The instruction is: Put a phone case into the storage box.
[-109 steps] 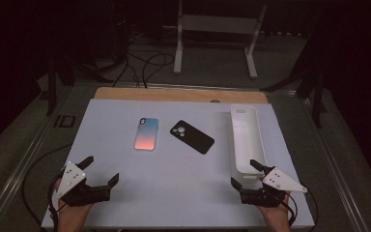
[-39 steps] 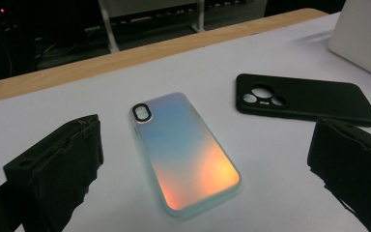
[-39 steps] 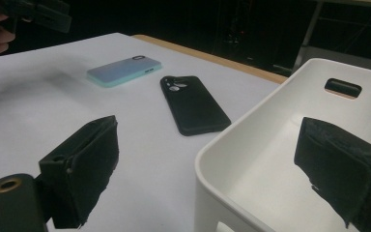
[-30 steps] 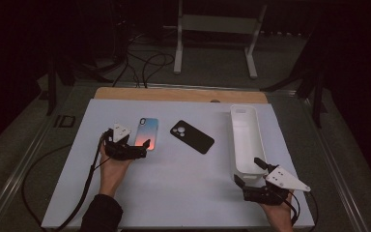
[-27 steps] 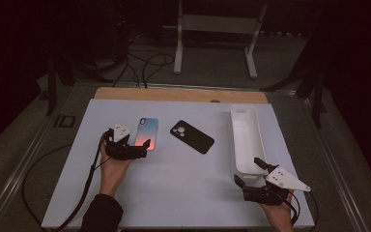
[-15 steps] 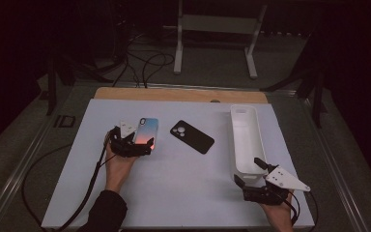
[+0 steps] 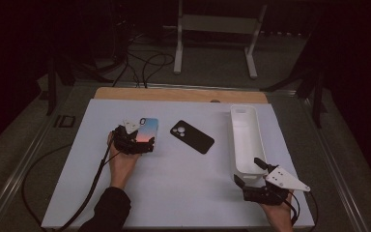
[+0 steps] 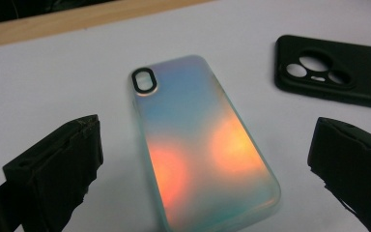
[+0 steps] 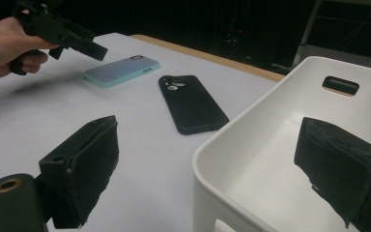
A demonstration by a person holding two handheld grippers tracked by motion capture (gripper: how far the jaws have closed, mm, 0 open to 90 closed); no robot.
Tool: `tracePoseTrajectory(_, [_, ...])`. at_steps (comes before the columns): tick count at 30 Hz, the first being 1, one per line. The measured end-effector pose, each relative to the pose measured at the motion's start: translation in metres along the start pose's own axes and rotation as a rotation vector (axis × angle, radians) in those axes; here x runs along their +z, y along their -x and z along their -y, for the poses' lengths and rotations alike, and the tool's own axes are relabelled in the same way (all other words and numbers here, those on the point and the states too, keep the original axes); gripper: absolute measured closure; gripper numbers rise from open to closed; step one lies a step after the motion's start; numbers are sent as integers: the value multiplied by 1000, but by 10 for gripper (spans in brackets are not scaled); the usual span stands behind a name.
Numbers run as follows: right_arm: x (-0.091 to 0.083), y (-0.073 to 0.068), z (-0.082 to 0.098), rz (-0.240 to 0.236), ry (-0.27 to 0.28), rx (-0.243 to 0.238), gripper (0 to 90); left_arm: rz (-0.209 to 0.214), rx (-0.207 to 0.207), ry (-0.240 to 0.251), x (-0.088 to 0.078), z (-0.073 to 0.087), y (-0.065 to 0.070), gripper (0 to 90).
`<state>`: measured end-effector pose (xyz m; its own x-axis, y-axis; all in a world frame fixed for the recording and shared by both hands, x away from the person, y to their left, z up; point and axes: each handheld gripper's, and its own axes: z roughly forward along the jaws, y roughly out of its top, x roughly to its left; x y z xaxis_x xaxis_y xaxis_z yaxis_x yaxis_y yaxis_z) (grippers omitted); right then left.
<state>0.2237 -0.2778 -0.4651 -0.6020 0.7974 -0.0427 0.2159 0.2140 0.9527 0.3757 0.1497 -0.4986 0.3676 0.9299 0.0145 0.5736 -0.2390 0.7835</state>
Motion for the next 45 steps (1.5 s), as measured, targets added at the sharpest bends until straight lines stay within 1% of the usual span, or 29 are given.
tracePoseTrajectory(6, [0,1,0,-2,4,1,85,9,-16,-55,9,1,1,0])
tracePoseTrajectory(9, [0,0,0,-1,3,0,85,15,-25,-93,15,2,1,0])
tracePoseTrajectory(11, [0,0,0,-1,3,-1,85,14,-30,-102,16,2,2,0])
tracePoseTrajectory(12, [0,0,0,0,3,0,85,13,-30,-130,20,3,2,0])
tracePoseTrajectory(13, [0,1,0,-1,4,0,85,9,-29,-139,22,3,2,0])
tracePoseTrajectory(14, [0,1,0,-1,4,0,85,4,-35,-145,23,4,3,0])
tracePoseTrajectory(16, [0,0,0,-1,4,-1,85,8,-41,-159,26,4,3,0])
tracePoseTrajectory(18, [0,0,0,0,3,1,85,3,-40,-169,28,5,4,0])
tracePoseTrajectory(22, [0,0,0,-1,0,1,85,7,-33,-206,34,7,6,0])
tracePoseTrajectory(23, [0,0,0,-1,0,1,85,7,-33,-206,34,7,6,0])
tracePoseTrajectory(24, [0,0,0,-1,1,1,85,0,-36,-220,36,8,6,0])
tracePoseTrajectory(26, [0,0,0,0,1,0,85,-5,-34,-224,37,8,6,11])
tracePoseTrajectory(28, [0,0,0,0,1,3,85,-9,-42,-228,36,7,6,35])
tracePoseTrajectory(29, [0,1,0,0,0,3,85,-7,-33,-227,35,6,6,54])
tracePoseTrajectory(30, [0,1,0,0,-1,5,85,-7,-33,-227,35,6,6,85])
tracePoseTrajectory(35, [0,1,0,1,0,2,85,-7,-27,-229,33,6,7,121])
tracePoseTrajectory(40, [-1,2,0,2,2,5,85,-2,-4,-242,30,6,8,149])
tracePoseTrajectory(45, [-1,3,0,5,1,4,85,5,40,-267,21,8,8,159])
